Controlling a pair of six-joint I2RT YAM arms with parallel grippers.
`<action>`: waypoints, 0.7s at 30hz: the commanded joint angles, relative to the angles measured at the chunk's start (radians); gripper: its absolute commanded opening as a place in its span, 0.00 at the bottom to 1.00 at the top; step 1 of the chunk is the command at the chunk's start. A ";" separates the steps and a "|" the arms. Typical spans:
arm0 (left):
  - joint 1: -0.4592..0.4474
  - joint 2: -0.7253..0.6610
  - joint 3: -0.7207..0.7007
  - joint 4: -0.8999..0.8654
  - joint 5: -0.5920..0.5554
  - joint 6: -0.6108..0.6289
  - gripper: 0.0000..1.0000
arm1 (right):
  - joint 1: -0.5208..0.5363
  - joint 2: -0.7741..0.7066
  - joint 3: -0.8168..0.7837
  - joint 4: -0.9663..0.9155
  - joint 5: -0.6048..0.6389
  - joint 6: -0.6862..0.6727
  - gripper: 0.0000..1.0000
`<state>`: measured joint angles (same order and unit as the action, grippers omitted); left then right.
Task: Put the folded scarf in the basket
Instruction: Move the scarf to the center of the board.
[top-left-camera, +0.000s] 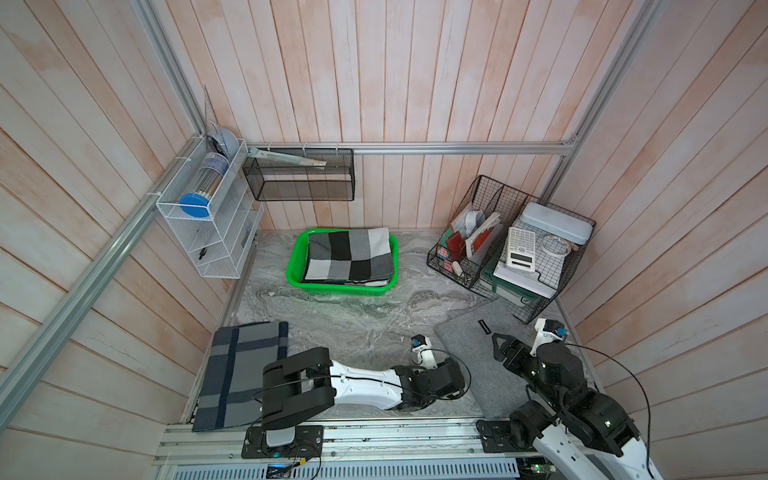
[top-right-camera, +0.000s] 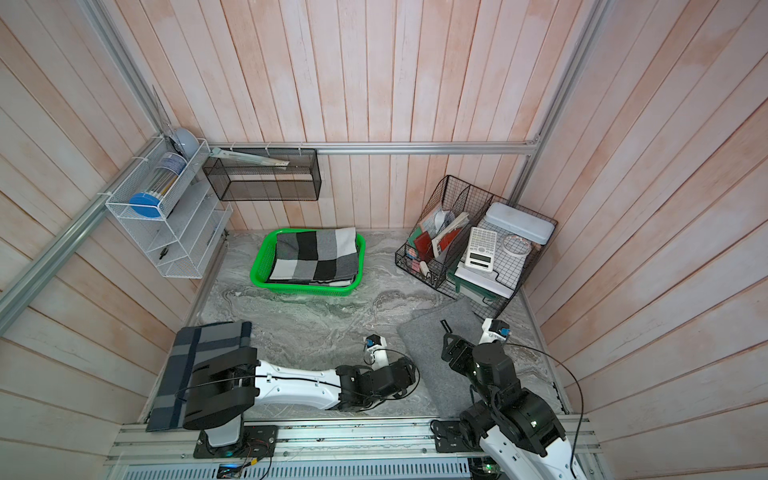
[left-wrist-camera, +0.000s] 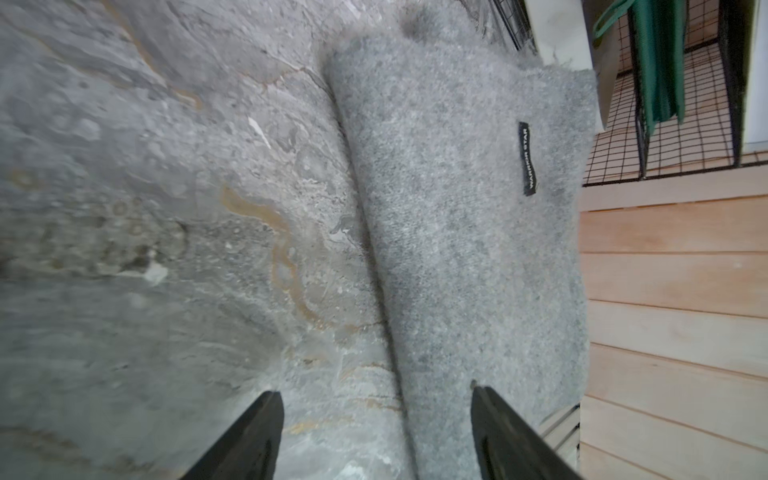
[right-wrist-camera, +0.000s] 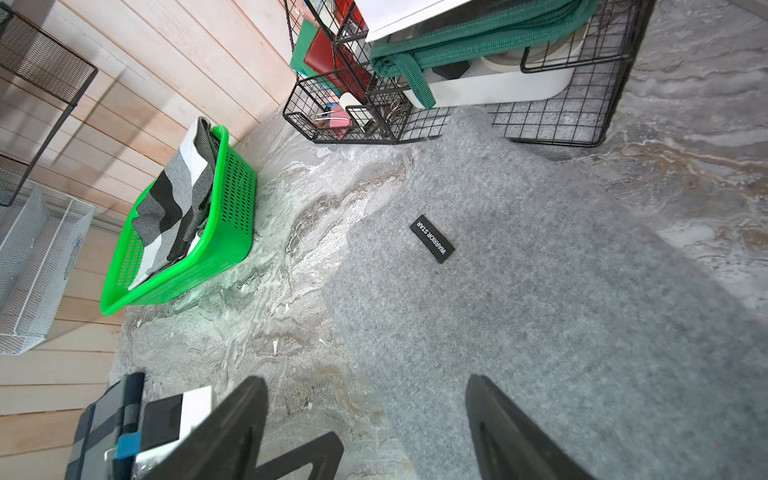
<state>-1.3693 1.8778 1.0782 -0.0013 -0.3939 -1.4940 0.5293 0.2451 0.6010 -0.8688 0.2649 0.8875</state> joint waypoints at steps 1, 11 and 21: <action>-0.014 0.052 0.063 0.050 0.027 -0.051 0.75 | -0.002 -0.018 -0.020 -0.045 0.015 0.023 0.81; -0.011 0.168 0.126 0.091 0.074 -0.074 0.42 | -0.002 -0.015 -0.057 -0.025 0.002 0.036 0.80; 0.062 0.101 0.027 0.127 0.058 0.017 0.00 | -0.002 -0.007 -0.063 -0.023 -0.002 0.029 0.80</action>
<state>-1.3331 2.0274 1.1522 0.1066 -0.3195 -1.5238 0.5293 0.2375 0.5522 -0.8906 0.2638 0.9157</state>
